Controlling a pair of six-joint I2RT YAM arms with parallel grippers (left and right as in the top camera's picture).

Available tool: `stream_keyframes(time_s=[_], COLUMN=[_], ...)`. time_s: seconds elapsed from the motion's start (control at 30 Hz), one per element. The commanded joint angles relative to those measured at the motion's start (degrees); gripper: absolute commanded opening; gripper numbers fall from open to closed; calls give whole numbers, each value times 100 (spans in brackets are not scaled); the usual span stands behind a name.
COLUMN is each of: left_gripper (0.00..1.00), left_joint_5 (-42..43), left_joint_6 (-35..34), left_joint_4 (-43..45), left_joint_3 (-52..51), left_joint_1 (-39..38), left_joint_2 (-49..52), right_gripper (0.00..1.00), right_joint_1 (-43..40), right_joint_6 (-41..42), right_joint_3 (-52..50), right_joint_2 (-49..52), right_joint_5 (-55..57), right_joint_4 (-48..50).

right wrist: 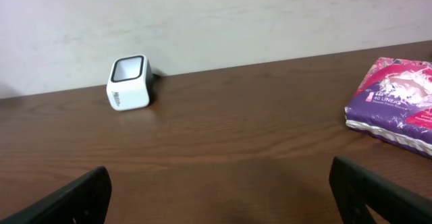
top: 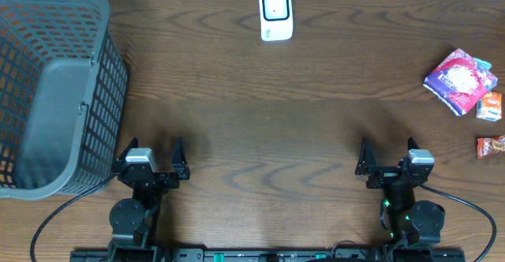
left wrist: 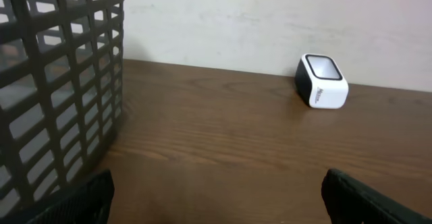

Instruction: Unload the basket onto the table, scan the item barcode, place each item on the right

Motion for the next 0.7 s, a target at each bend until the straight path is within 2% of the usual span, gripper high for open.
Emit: stream_keyframes(time_s=[0.0, 0.67], left_gripper=[98, 98], left_joint_5=[-120, -120], left_joint_6=[389, 378], left_joint_4=[-295, -286], left_joint_3=[-55, -55], left_joint_1=[35, 35], left_joint_2=[-48, -46], right_gripper=[99, 99], right_joint_1=[-39, -39], right_joint_6=[-63, -63], right_joint_3=[-7, -7], right_joint_2=[-33, -33], right_joint_5=[31, 31], right_joint_4=[-24, -24])
